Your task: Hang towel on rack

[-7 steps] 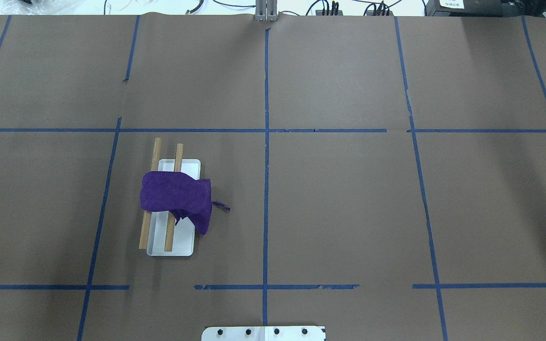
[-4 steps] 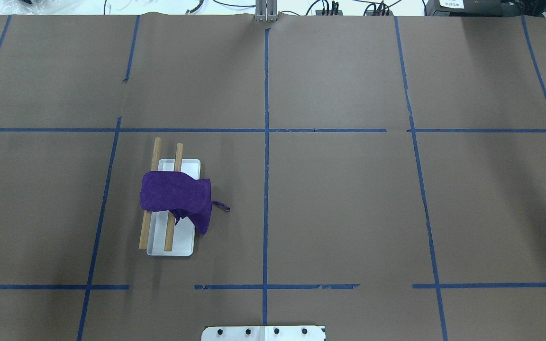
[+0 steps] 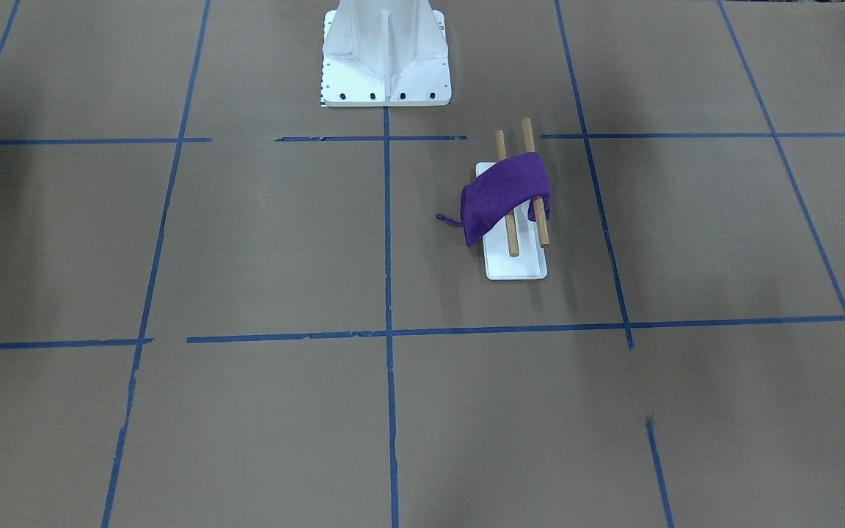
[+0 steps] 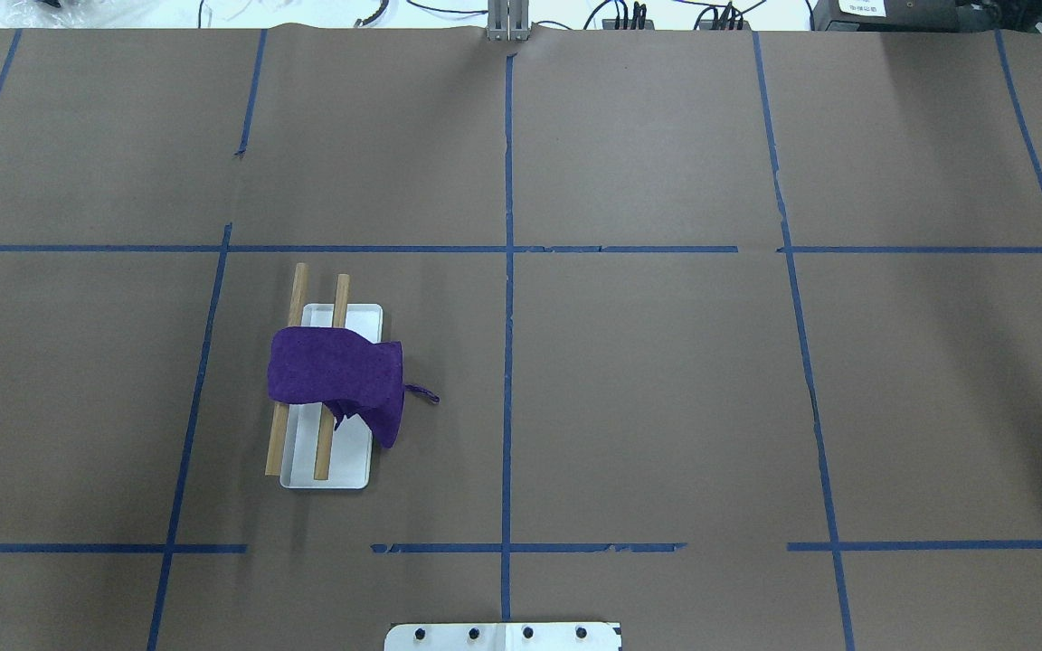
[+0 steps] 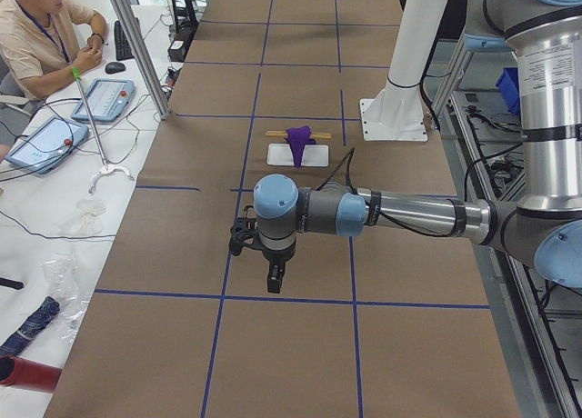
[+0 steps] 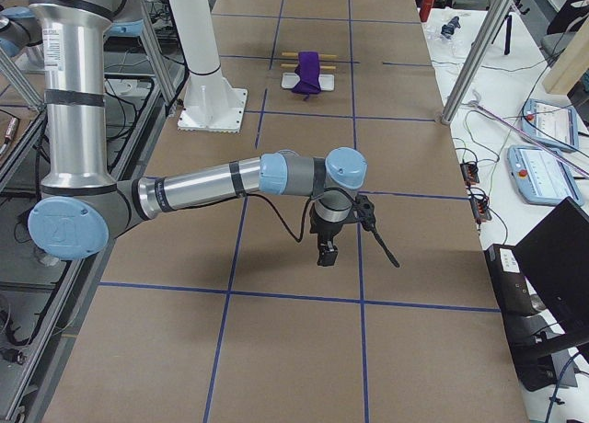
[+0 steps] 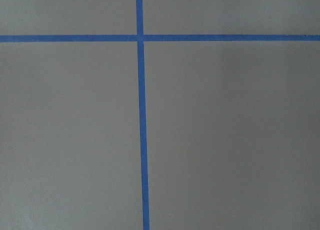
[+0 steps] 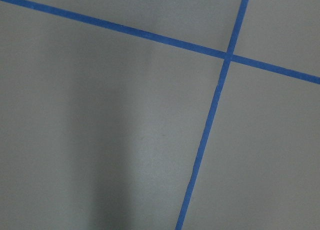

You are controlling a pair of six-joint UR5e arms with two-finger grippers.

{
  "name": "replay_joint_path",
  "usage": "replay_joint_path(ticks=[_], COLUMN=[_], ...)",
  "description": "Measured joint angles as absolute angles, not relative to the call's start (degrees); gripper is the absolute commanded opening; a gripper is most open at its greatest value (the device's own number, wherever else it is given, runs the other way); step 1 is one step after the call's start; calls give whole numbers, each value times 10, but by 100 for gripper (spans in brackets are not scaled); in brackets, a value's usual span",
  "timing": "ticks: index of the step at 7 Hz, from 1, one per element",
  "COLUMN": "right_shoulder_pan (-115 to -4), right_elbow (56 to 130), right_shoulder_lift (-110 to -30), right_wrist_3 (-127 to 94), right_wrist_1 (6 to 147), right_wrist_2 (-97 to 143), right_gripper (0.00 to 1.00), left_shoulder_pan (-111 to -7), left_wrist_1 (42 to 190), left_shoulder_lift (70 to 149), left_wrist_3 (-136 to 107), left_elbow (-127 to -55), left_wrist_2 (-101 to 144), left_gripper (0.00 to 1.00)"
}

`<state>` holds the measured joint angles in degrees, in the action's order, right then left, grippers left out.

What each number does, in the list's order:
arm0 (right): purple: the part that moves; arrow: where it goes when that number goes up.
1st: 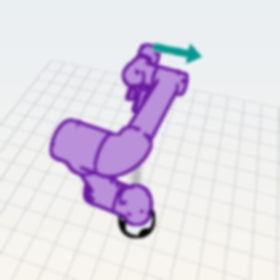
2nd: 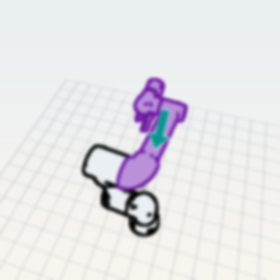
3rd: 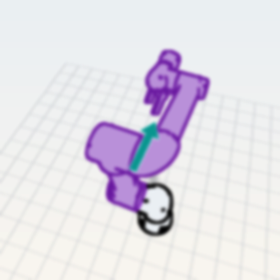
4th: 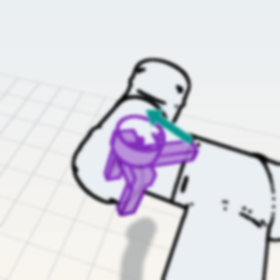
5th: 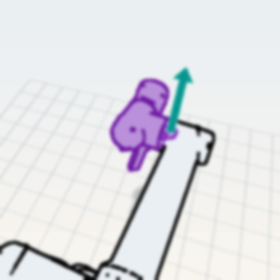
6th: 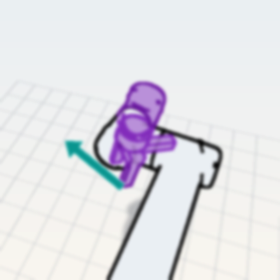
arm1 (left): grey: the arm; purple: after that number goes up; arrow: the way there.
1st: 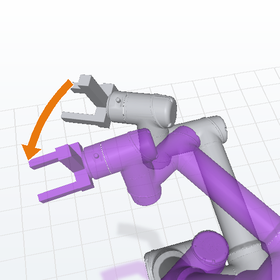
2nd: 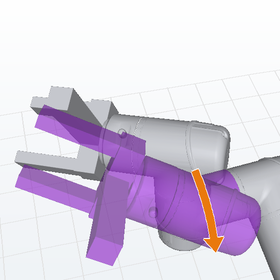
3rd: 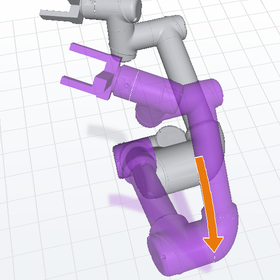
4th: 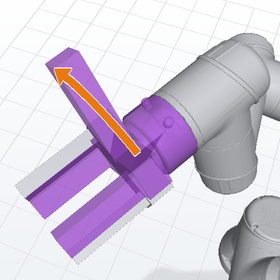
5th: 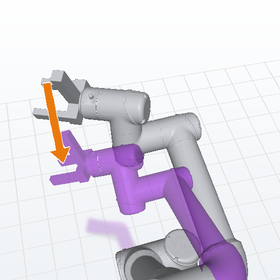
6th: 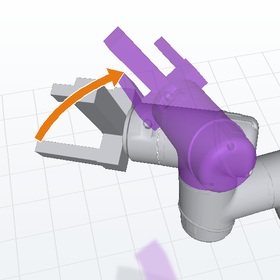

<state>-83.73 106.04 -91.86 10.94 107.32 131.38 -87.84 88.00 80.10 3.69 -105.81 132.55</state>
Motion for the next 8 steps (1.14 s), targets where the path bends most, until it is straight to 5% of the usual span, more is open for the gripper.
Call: replay_joint_path(ticks=[8], right_shoulder_pan=[-837], right_elbow=[1056], right_shoulder_lift=[-924], right_wrist_3=[88], right_wrist_1=[1027], right_wrist_2=[1327], right_gripper=[100], left_shoulder_pan=[-877], left_wrist_1=[877], left_shoulder_lift=[832], left_wrist_3=[53], left_elbow=[-1050], left_wrist_2=[1331], left_gripper=[100])
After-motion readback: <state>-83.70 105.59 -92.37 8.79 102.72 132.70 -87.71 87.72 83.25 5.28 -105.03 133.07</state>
